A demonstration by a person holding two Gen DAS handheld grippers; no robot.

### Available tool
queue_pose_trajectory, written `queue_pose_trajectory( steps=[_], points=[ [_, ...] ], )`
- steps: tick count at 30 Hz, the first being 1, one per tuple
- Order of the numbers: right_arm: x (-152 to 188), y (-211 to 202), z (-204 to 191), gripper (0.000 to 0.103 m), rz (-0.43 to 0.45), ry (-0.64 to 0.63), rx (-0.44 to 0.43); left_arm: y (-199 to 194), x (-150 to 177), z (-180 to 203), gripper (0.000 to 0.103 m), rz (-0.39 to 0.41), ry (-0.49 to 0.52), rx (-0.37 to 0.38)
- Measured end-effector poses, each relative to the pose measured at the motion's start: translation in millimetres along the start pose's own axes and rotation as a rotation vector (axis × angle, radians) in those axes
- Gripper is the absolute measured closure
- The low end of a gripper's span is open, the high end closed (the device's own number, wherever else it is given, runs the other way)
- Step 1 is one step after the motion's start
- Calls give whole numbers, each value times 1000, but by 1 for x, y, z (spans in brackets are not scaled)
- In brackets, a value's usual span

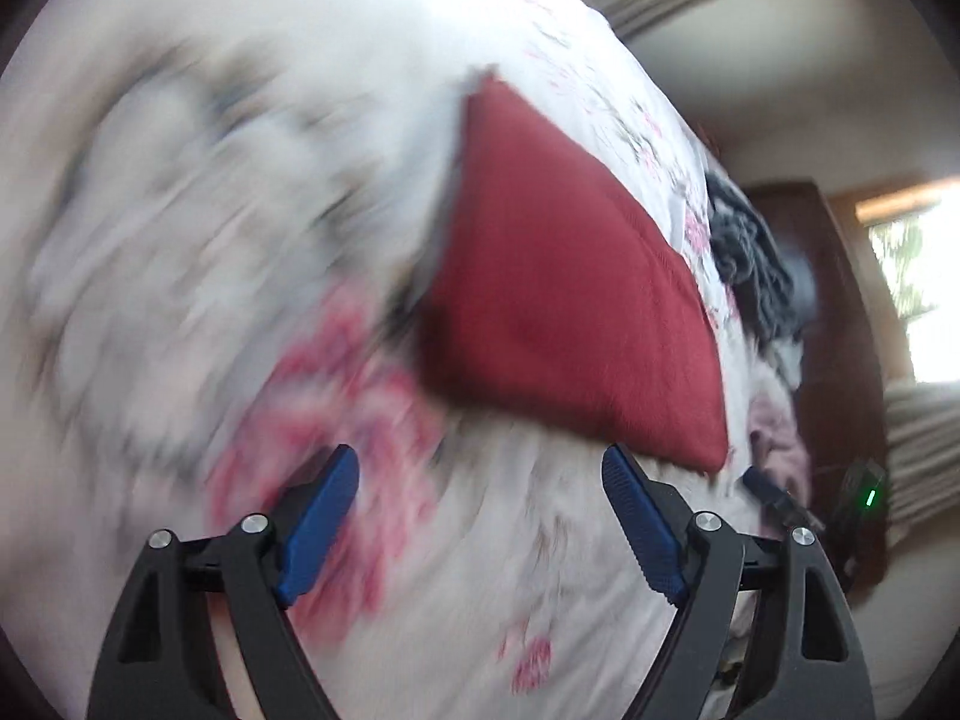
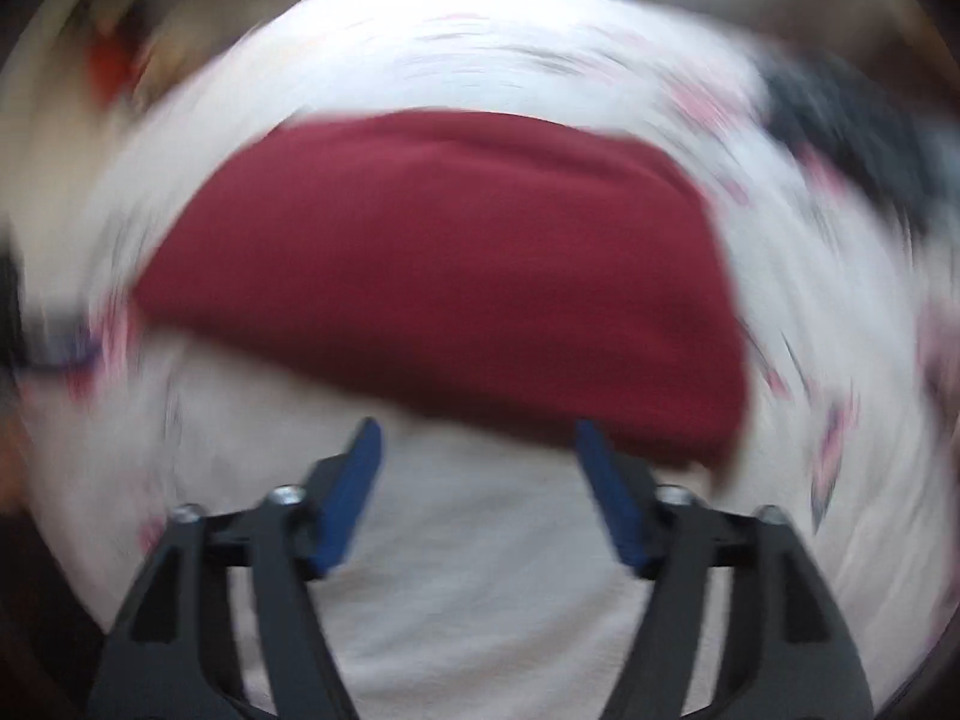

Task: Fold small clothes

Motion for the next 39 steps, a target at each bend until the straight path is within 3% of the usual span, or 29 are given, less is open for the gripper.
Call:
queue_pose_trajectory(
  steps=[4,8,12,16,20,27,30,35,39],
  points=[
    [-27,1,-120,22,125,-405,162,-27,15,-22,20,23,-57,38],
    [-53,16,-184,24,181,-615,269,-48,11,-48,20,40,-98,69],
    [-75,43,-212,28,166,-774,388,-49,10,-55,20,46,-126,108],
    [-91,66,-217,28,129,-852,459,-47,11,-62,19,54,-162,160],
    [-96,91,-220,37,94,-900,481,-46,9,-68,19,47,-186,203],
    [-125,111,-220,49,113,-923,553,-51,6,-75,20,51,-216,243],
    [-135,118,-220,58,108,-920,550,-59,2,-73,20,64,-222,254],
    [-139,119,-218,83,103,-877,511,-81,-18,-63,20,101,-244,318],
    [-151,98,-201,87,148,-753,441,-96,-58,-45,19,116,-252,407]
  ],
)
Point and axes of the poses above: each gripper's, at about its wrist camera, not at the fingertips, and y roughly the way its jaws point, z to its right, x to its underside, the point moved 7 cm from there along y, roughly the way its jaws point, and after that the axes turned 10 degrees about -y, right-handed, at the moved point
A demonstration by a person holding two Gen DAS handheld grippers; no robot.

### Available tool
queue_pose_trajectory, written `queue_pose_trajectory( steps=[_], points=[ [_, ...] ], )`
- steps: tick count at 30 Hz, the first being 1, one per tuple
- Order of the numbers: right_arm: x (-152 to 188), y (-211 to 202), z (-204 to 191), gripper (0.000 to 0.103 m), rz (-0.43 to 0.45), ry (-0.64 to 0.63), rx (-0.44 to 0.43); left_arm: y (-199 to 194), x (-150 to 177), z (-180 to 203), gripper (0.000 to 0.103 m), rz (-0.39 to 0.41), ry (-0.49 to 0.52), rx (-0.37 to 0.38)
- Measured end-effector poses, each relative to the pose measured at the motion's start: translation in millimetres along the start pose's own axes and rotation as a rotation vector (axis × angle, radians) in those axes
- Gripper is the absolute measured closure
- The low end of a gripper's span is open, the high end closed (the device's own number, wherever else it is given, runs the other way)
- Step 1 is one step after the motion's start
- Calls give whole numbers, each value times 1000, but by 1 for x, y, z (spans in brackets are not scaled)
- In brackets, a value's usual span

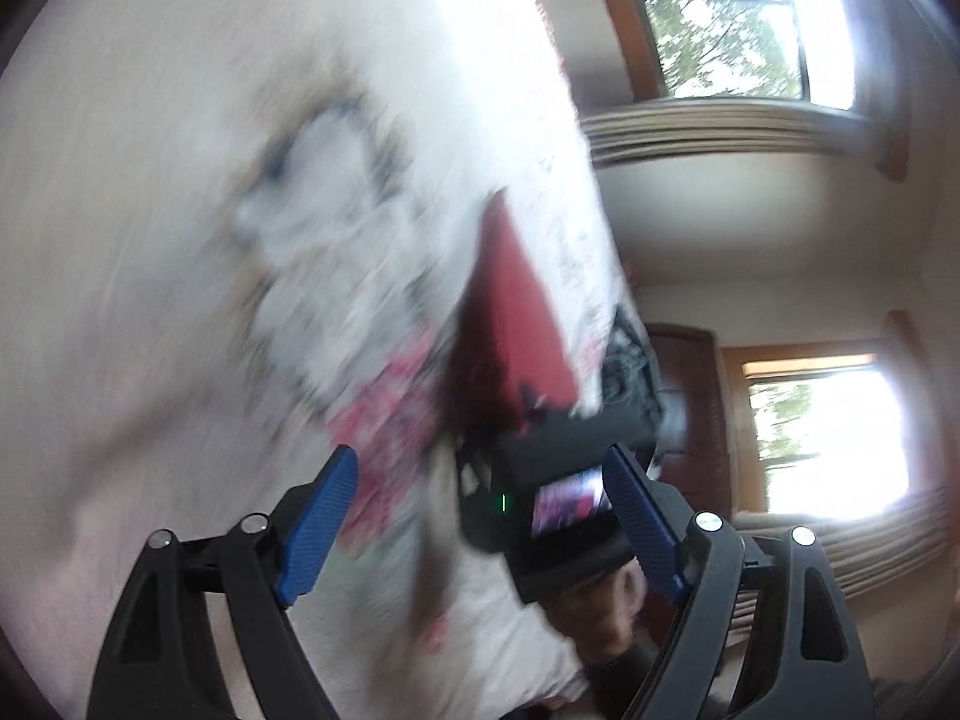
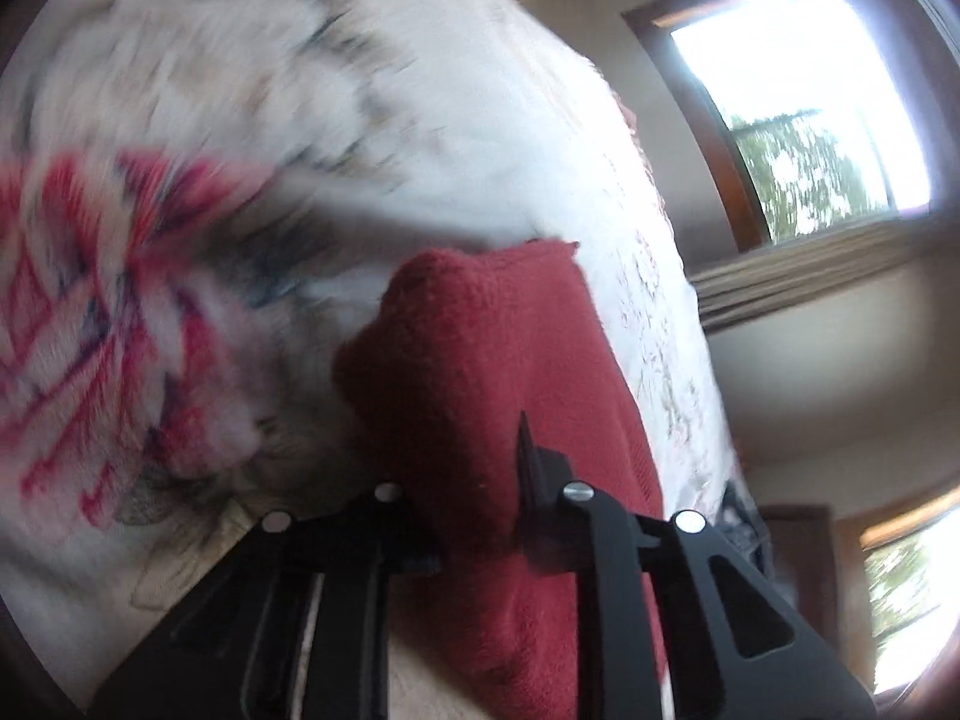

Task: Fold small clothes

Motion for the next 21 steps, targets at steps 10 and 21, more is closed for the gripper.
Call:
queue_pose_trajectory(
  steps=[10,21],
  points=[
    [8,-8,72,88,26,224,-35,140,-76,65,14,-288,-109,109],
    [23,-15,83,88,39,300,-65,279,-107,52,14,-420,-85,-201]
  ],
)
Point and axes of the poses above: each gripper's, at about its wrist camera, not at the fingertips, and y roughly the way its jaws point, z to its right, x to its underside, the point moved 7 cm from there along y, roughly the way its jaws point, and after that the axes turned 10 degrees about -y, right-handed, at the moved point
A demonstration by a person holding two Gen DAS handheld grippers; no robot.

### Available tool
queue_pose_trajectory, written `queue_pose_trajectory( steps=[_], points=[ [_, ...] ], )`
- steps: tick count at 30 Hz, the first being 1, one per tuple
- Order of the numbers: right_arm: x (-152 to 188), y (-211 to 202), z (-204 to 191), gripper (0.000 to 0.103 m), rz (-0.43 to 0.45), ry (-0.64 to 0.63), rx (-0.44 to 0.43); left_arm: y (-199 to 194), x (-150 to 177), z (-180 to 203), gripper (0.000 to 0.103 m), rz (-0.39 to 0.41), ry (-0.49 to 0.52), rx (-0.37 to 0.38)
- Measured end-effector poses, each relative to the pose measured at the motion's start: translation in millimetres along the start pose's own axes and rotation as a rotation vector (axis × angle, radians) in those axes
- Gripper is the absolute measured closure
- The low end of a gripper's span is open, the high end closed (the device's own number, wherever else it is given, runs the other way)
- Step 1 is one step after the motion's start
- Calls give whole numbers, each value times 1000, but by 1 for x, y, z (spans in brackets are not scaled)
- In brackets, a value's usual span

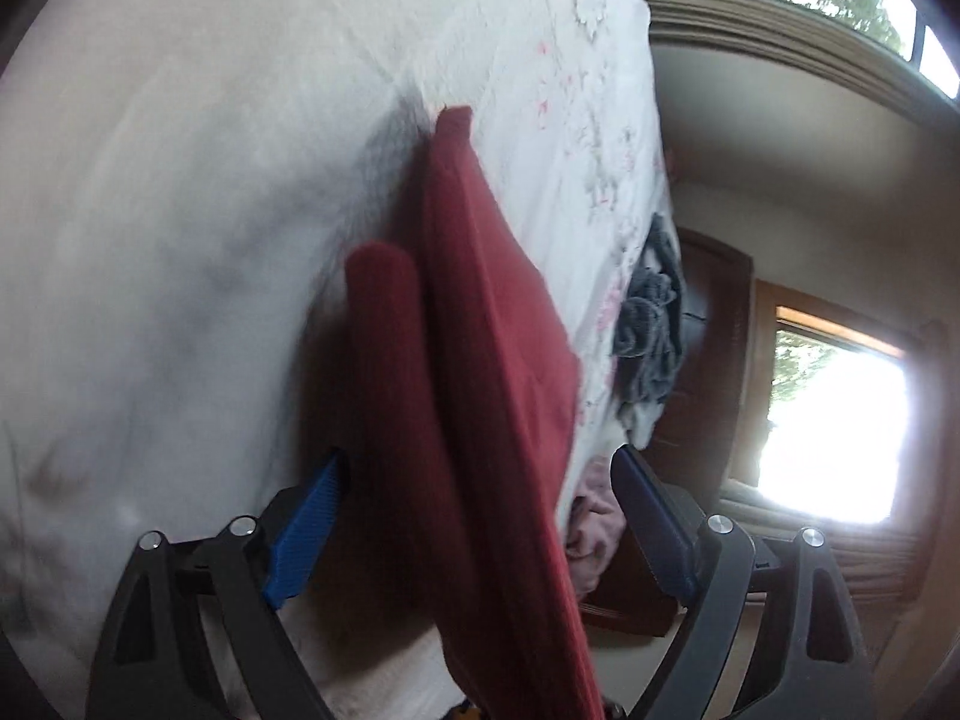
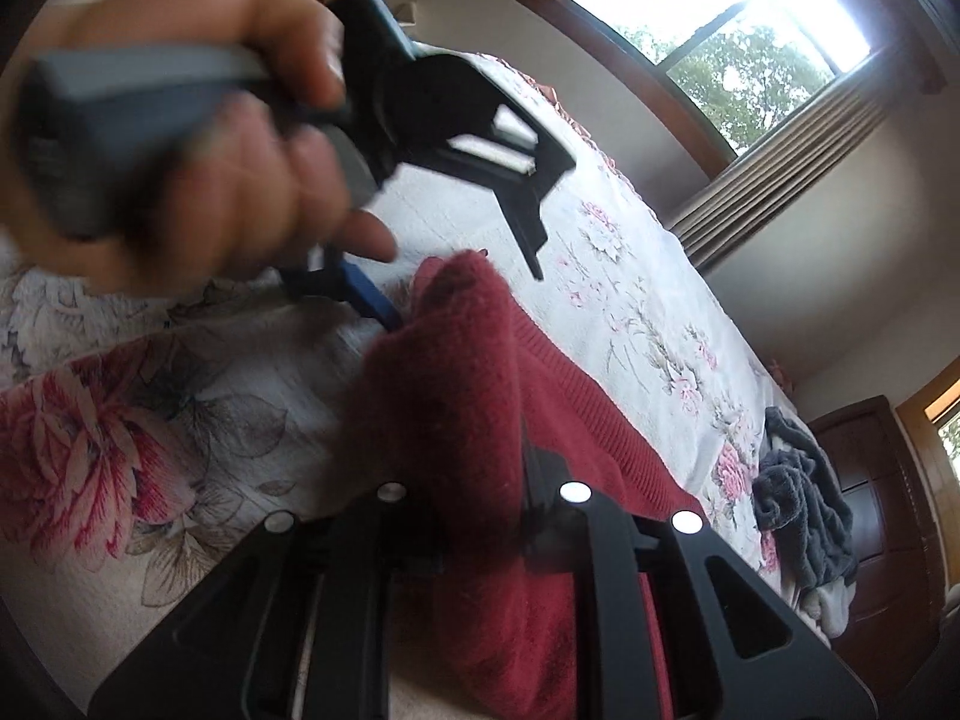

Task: Fold small clothes

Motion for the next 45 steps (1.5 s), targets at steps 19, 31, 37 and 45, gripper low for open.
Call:
queue_pose_trajectory(
  steps=[19,31,37,45],
  points=[
    [1,-5,31,88,24,206,-70,24,-5,59,86,-13,216,-322],
    [2,-14,52,88,35,294,-79,26,8,98,87,4,285,-379],
    [6,-21,67,88,42,337,-78,30,20,123,87,13,332,-413],
    [17,-34,89,88,57,434,-87,37,41,158,87,22,401,-469]
  ],
)
Point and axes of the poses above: each gripper's, at about its wrist camera, not at the fingertips, and y roughly the way its jaws point, z to its right, x to its underside, the point moved 7 cm from there along y, roughly the way its jaws point, and after that the axes turned 10 degrees about -y, right-handed, at the moved point
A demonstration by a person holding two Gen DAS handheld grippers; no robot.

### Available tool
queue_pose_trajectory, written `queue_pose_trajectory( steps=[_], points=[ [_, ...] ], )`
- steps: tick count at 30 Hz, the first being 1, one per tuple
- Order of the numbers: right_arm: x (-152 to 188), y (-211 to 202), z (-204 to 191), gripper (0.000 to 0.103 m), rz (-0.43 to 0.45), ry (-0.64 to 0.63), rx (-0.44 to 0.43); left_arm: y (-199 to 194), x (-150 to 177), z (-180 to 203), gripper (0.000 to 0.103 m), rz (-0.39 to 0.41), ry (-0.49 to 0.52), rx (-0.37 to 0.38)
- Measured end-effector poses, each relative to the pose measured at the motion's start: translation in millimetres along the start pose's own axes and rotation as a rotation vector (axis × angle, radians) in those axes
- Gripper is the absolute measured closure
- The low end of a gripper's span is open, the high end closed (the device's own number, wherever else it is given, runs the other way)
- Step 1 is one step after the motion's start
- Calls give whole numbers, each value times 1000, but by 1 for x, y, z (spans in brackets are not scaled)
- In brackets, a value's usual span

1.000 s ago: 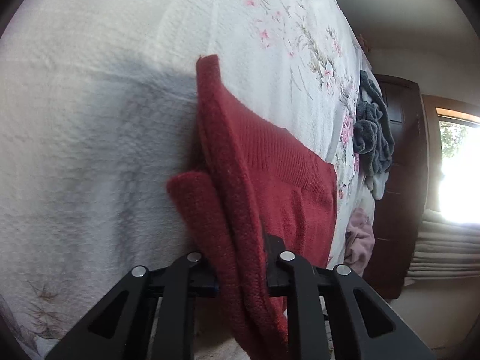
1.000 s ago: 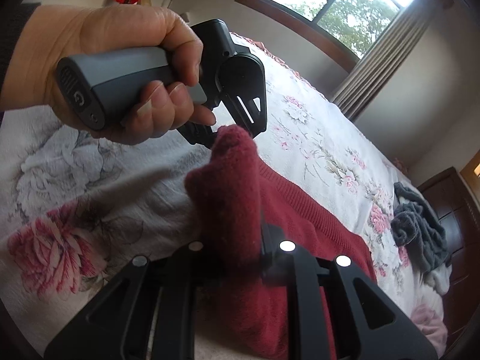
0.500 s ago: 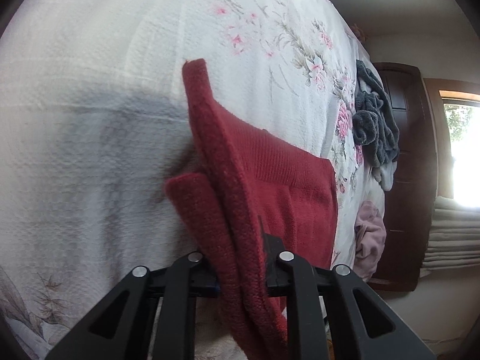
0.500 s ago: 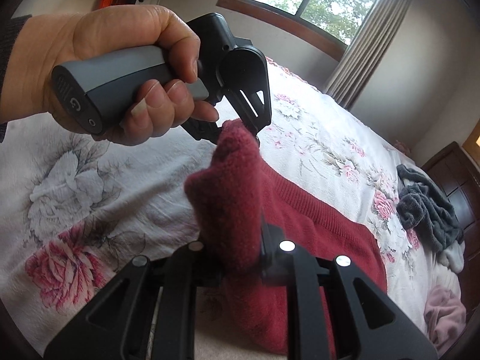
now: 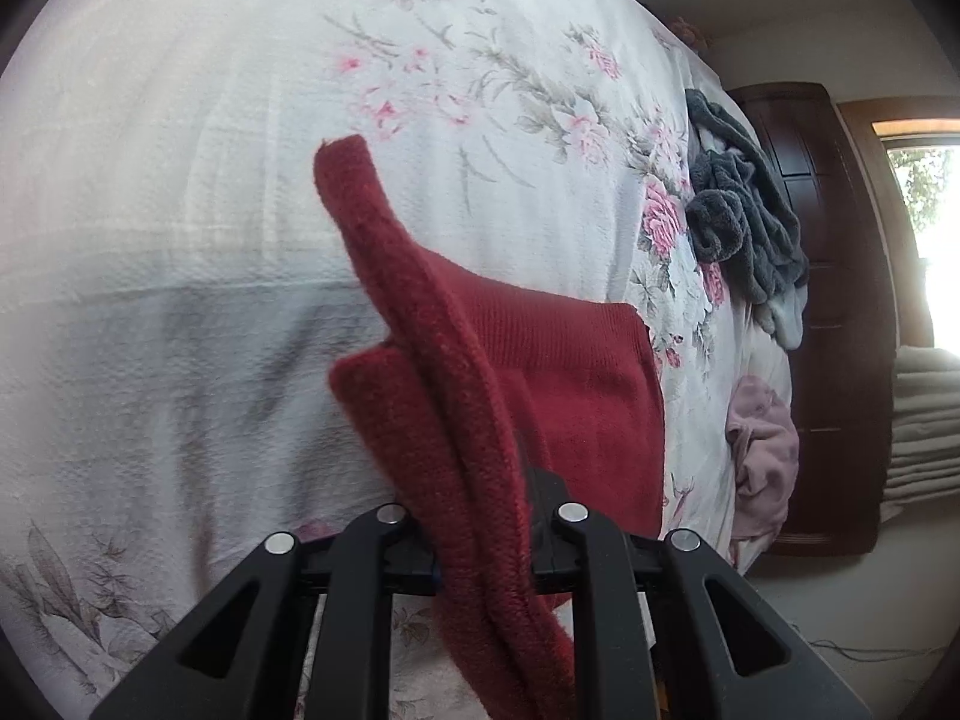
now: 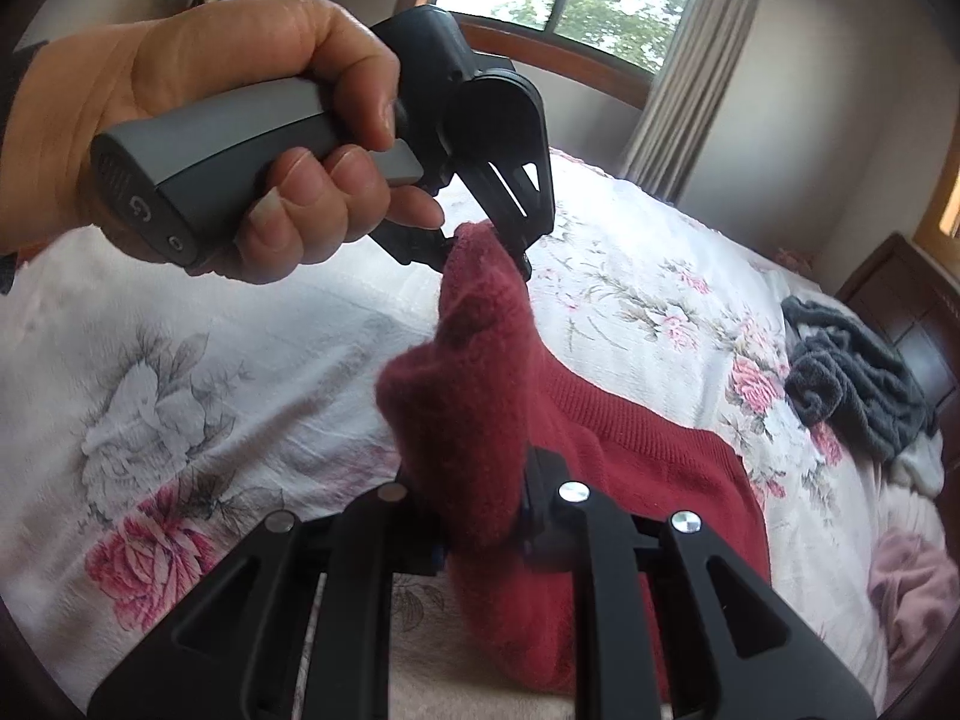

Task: Fold small clothes

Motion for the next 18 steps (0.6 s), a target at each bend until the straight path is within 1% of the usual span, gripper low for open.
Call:
queue_pose_trajectory(
  steps=[9,18],
  points=[
    [12,-19,38,88,11,136,-19,-3,14,51,87,12,75,-65],
    [32,-30,74,89,29,218,-28,8,27,93,87,23,130,-136]
  ],
)
Point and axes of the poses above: each gripper's, at about its wrist camera, not at the fingertips, and y roughly the way its jaws point, z to its right, x to its underside, the point moved 7 cm from there along y, roughly the way its jaws point, and after that the axes turned 10 degrees about -y, right-handed, at the moved point
